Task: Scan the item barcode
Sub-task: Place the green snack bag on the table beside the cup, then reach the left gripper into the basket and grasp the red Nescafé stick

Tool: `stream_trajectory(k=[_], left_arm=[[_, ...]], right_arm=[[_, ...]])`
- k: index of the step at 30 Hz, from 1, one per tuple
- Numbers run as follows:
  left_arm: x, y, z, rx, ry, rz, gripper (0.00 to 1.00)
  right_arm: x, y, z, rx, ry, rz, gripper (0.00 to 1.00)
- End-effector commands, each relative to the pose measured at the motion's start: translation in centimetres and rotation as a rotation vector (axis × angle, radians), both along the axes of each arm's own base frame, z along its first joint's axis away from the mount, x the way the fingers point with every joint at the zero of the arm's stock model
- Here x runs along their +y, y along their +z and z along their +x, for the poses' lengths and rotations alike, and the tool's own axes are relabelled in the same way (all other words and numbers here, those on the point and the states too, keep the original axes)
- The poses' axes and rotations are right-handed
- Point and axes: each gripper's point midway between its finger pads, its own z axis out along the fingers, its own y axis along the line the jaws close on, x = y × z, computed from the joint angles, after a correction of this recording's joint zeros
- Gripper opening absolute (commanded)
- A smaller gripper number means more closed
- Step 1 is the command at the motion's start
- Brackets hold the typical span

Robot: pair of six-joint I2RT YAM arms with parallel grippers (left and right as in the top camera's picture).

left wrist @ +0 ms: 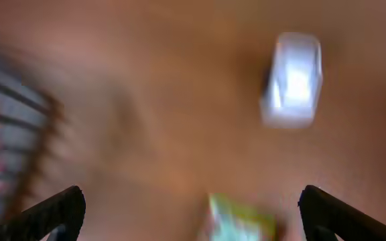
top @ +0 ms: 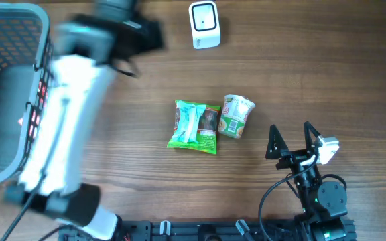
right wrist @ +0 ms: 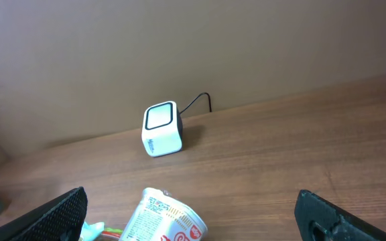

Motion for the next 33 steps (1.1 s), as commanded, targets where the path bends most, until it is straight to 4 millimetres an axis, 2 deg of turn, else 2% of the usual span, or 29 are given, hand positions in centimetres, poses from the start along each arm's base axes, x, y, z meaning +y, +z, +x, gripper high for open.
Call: stream_trajectory(k=[1,4,5,7,9,10,12,16,18,26,28,31,33], left_arm=[[14.5,5.6,-1.6,-0.145,0.35,0.05,1.0],[24.5,3.2,-4.7,-0.065,0.592,0.022,1.0],[26.8,2.0,-5.6,-0.027,0.646,-0.008,1.0],[29.6,-0.6,-6.7,0.047,0.693,-0.074,1.0],[31.2,-4.0,-6.8,0.142,0.66,-0.139,1.0],[31.5,-5.6,-6.8,0.191,0.644,-0.151,1.0],[31.4,-9.9,-6.6,0.336,0.607,-0.18,1.0],[29.2,-17.6,-5.4,0.555,0.52,-0.224,1.0],[29.0,-21.0,-5.1,0.606,0.511,-0.187,1.0],[28.6,-30.6,-6.2,0.629,0.536,-0.166,1.0],[28.7,-31.1,-6.2,0.619,0.537,-0.164,1.0],[28.7,-30.8,-6.0,0.611,0.537,-0.161,1.0],[29.2,-28.5,-5.3,0.565,0.549,-0.152,1.0]], right_arm=[[-0.2,0.1,0.0,-0.004,-0.008,0.012,1.0],[-0.2,0.1,0.0,-0.004,-0.008,0.012,1.0],[-0.2,0.1,0.0,-0.004,-0.007,0.012,1.0],[-0.2,0.1,0.0,-0.004,-0.008,0.012,1.0],[-0.2,0.1,0.0,-0.004,-0.008,0.012,1.0],[-0.2,0.1,0.0,-0.004,-0.007,0.012,1.0],[-0.2,0.1,0.0,-0.004,-0.007,0.012,1.0],[-0.2,0.1,0.0,-0.004,-0.008,0.012,1.0],[-0.2,0.1,0.0,-0.005,-0.007,0.011,1.0],[-0.2,0.1,0.0,-0.004,-0.007,0.012,1.0],[-0.2,0.1,0.0,-0.004,-0.007,0.012,1.0],[-0.2,0.1,0.0,-0.004,-0.008,0.012,1.0],[-0.2,0.1,0.0,-0.004,-0.007,0.012,1.0]])
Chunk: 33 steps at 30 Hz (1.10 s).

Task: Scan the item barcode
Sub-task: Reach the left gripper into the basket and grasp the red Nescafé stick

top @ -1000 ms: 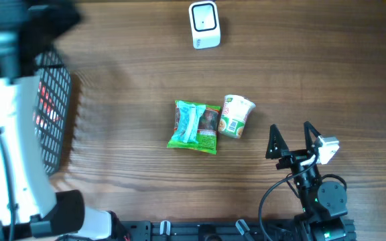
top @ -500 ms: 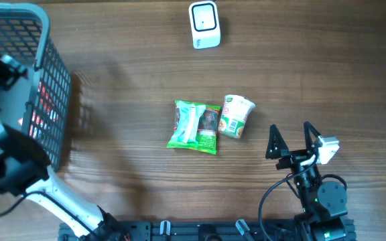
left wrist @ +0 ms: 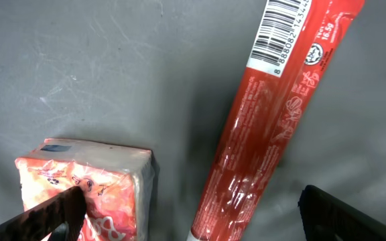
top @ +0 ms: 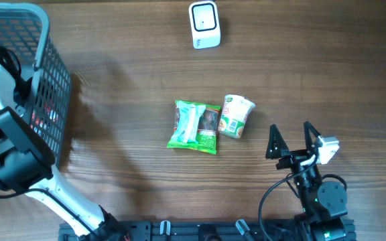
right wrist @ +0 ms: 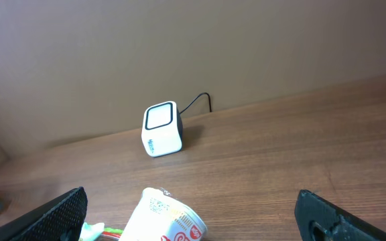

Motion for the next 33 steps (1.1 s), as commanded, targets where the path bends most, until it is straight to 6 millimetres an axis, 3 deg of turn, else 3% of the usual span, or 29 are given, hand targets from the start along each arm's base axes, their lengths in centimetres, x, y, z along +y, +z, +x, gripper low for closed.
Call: stream_trajectory(k=[1,5,7,10,16,20,25,33], left_arm=[[0.5,2.0,0.4,-0.039,0.03,0.01,1.0],[1.0,9.2,1.3,-0.177,0.049,0.087,1.0],[0.9,10.0,0.8,-0.173,0.052,0.098,1.0],[1.8,8.9,-1.3,-0.07,0.094,0.151,1.0],[1.4,2.0,-3.3,0.033,0.093,0.14,1.0],[1.2,-0.2,-4.1,0.044,0.095,0.15,1.0],[0.3,-2.1,-2.4,-0.06,0.087,0.099,1.0],[-0.2,-1.3,1.4,-0.234,0.055,0.04,1.0]], right_arm=[[-0.2,0.1,0.0,-0.005,-0.008,0.012,1.0],[-0.2,0.1,0.0,-0.005,-0.008,0.012,1.0],[-0.2,0.1,0.0,-0.005,-0.008,0.012,1.0],[-0.2,0.1,0.0,-0.005,-0.007,0.012,1.0],[-0.2,0.1,0.0,-0.005,-0.008,0.012,1.0],[-0.2,0.1,0.0,-0.005,-0.008,0.012,1.0],[-0.2,0.1,0.0,-0.005,-0.008,0.012,1.0],[-0.2,0.1,0.0,-0.005,-0.008,0.012,1.0]])
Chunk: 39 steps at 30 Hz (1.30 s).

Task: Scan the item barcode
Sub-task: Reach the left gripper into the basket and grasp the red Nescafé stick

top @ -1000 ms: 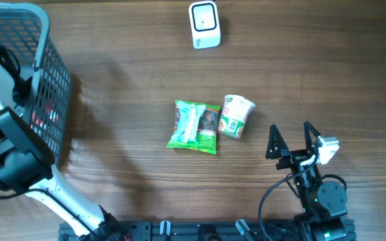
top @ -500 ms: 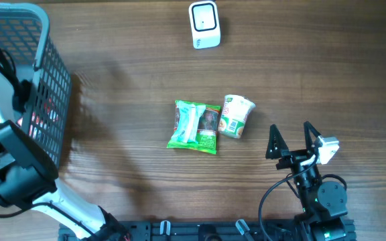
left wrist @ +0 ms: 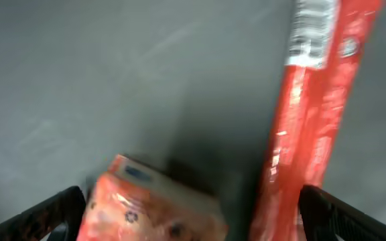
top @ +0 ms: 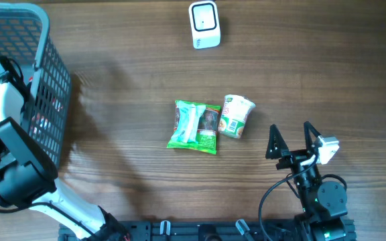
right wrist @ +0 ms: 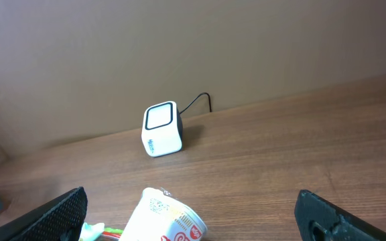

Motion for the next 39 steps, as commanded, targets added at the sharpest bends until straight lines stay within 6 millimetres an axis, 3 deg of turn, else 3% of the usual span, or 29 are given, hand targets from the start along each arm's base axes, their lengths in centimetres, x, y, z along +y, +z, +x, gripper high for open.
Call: stream_trajectory(k=[1,8,15,25,28,30,31,35,37,39], left_arm=[[-1.1,-0.7,1.0,-0.051,-0.024,-0.067,1.0],[-1.3,-1.2,1.0,-0.056,0.058,-0.091,1.0],[-1.4,-6.0,-1.0,0.091,0.087,-0.1,1.0],[-0.6,-6.4,-2.4,0.153,0.083,-0.062,0.36],[0.0,-6.3,-2.8,0.151,0.103,-0.062,0.27],[0.8,-6.1,-3.2,0.148,0.124,-0.062,0.04],[1.1,-6.0,-3.3,0.146,0.131,-0.062,0.04],[3.1,-3.9,-3.2,0.123,0.169,-0.061,0.04],[3.8,-0.8,-2.2,0.081,0.17,-0.035,0.04],[4.8,5.7,-0.9,-0.021,0.171,0.027,0.04]], right_arm=[[-0.2,0.1,0.0,-0.005,-0.007,0.012,1.0],[-0.2,0.1,0.0,-0.005,-0.008,0.012,1.0],[-0.2,0.1,0.0,-0.005,-0.007,0.012,1.0],[-0.2,0.1,0.0,-0.005,-0.007,0.012,1.0],[-0.2,0.1,0.0,-0.005,-0.007,0.012,1.0],[-0.2,0.1,0.0,-0.005,-0.008,0.011,1.0],[-0.2,0.1,0.0,-0.005,-0.007,0.012,1.0],[-0.2,0.1,0.0,-0.005,-0.007,0.012,1.0],[-0.2,0.1,0.0,-0.005,-0.008,0.012,1.0],[-0.2,0.1,0.0,-0.005,-0.007,0.012,1.0]])
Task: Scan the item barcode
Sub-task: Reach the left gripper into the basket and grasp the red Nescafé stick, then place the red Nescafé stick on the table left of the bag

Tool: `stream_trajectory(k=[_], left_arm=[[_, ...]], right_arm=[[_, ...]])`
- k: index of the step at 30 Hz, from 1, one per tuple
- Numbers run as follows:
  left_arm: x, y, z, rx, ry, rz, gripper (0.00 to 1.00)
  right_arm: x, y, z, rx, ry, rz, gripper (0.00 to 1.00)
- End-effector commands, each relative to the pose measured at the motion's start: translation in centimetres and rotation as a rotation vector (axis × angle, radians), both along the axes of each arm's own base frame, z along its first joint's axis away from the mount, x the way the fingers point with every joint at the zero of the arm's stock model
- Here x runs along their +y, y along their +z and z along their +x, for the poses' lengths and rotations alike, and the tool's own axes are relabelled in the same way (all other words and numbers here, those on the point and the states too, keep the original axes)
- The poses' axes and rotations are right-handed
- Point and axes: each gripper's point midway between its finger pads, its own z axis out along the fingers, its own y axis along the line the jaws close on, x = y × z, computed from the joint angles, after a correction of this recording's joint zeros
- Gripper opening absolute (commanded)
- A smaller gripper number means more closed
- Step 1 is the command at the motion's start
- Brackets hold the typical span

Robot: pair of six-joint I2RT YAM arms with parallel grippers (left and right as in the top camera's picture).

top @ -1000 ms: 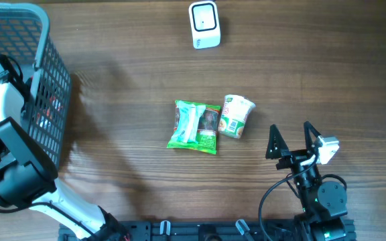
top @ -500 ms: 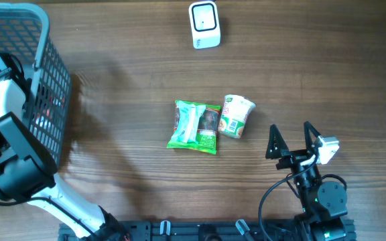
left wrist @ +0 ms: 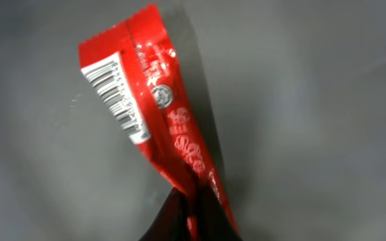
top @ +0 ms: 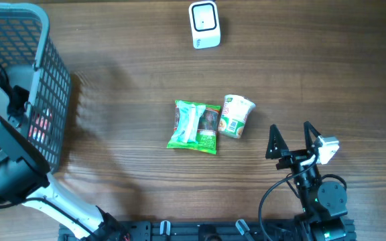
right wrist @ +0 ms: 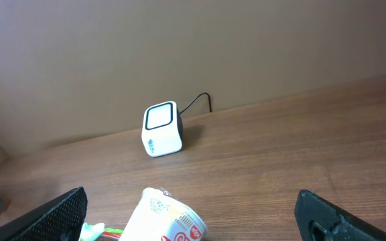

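In the left wrist view a long red stick packet [left wrist: 159, 127] with a white barcode label [left wrist: 114, 96] lies against the grey basket floor. My left gripper [left wrist: 194, 204] is shut on the packet's lower end. From overhead the left arm [top: 2, 144] reaches down into the basket [top: 42, 40], and its fingers are hidden there. The white barcode scanner [top: 204, 25] stands at the table's far edge and shows as scanner [right wrist: 161, 128] in the right wrist view. My right gripper [top: 292, 142] rests open at the front right, holding nothing.
A green snack packet [top: 196, 126] and a tipped cup of noodles [top: 236, 116] lie mid-table, the cup [right wrist: 169, 217] just ahead of the right fingers [right wrist: 62, 213]. The grey mesh basket fills the far left corner. A brown wall [right wrist: 193, 47] rises behind the scanner.
My left gripper was open over the red stick packet and a red-orange carton in the basket. Now it is shut on the packet's end, and the carton is out of view. Right arm unchanged.
At first my left arm was blurred over the table beside the basket, gripper open. Then it was inside the basket, open above the red stick packet and a carton, and later closer to them. Now it grips the packet. The right arm stayed still throughout.
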Motion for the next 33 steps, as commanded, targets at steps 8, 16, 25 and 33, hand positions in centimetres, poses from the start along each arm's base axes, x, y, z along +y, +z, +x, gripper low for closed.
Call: stream_trajectory(k=[8,16,25,33], left_arm=[[-8.2,24.4,-0.1,-0.508,-0.134,0.009,0.04],[-24.5,23.4,-0.3,-0.322,-0.659,0.005,0.04],[-25.5,23.5,-0.9,-0.231,-0.684,0.238,0.91],[-5.8,27.1,-4.3,-0.339,0.014,0.32,1.0]], right_arm=[[-0.2,0.1,0.0,-0.004,-0.007,0.012,1.0],[-0.2,0.1,0.0,-0.004,-0.007,0.012,1.0],[-0.2,0.1,0.0,-0.004,-0.008,0.012,1.0],[-0.2,0.1,0.0,-0.004,-0.007,0.012,1.0]])
